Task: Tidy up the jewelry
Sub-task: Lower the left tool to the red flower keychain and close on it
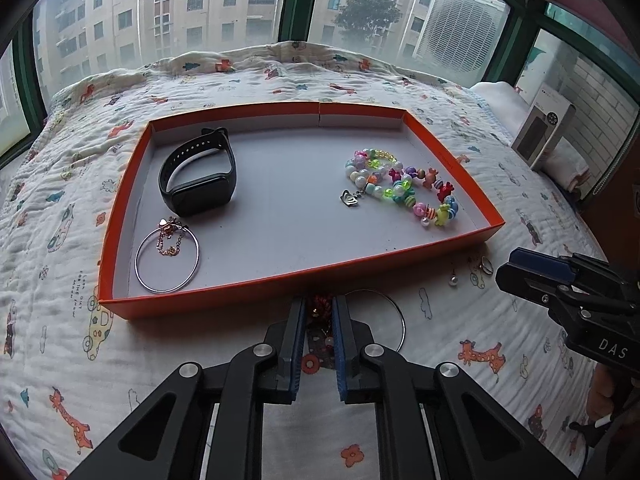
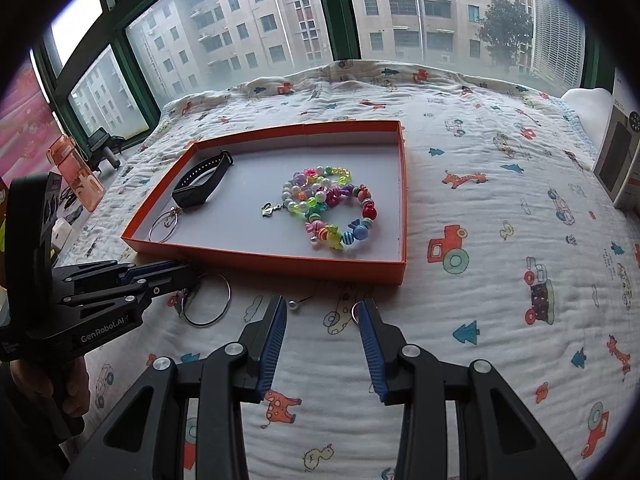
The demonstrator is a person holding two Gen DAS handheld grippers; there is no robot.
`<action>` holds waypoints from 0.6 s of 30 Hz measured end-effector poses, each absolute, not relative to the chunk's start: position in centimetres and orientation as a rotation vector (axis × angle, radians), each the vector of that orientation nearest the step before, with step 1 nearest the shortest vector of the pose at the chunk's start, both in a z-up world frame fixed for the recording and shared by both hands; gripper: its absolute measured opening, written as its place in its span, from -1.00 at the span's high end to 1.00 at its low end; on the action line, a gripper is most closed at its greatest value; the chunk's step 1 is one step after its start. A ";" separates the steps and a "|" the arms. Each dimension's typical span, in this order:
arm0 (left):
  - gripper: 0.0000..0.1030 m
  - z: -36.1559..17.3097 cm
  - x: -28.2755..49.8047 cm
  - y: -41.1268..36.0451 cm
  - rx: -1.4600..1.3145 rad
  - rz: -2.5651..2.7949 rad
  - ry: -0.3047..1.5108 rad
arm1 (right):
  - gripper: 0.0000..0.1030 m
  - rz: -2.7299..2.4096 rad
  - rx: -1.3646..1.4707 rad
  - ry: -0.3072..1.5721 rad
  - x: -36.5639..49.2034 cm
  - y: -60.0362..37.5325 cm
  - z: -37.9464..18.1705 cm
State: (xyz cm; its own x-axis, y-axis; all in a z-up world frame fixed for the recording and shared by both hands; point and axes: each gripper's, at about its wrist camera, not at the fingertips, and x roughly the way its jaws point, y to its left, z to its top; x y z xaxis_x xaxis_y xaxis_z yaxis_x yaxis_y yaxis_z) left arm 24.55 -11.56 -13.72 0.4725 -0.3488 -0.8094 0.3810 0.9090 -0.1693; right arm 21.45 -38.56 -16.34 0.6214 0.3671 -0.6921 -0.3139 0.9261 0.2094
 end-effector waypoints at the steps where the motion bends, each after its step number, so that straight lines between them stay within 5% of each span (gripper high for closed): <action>1: 0.79 -13.4 24.3 -11.4 0.030 -0.453 0.975 | 0.20 0.390 0.068 0.813 21.4 -38.6 -16.4; 14: 0.80 -12.9 23.2 -9.3 -0.033 -0.477 1.022 | 0.20 0.384 0.067 0.833 21.1 -39.2 -17.0; 17: 0.45 -13.5 23.7 -9.6 -0.057 -0.495 1.056 | 0.20 0.392 0.061 0.835 21.1 -38.9 -17.1; 18: 0.17 -13.7 23.7 -9.7 -0.058 -0.492 1.056 | 0.20 0.394 0.059 0.836 21.1 -38.9 -17.2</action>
State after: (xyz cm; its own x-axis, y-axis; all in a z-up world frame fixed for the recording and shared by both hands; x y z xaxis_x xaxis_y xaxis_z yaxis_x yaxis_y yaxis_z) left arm 23.68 -9.65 -13.66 0.3952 -0.4150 -0.8195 0.3605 0.8906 -0.2772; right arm 21.14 -38.89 -17.16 0.6029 0.3628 -0.7106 -0.3169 0.9262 0.2041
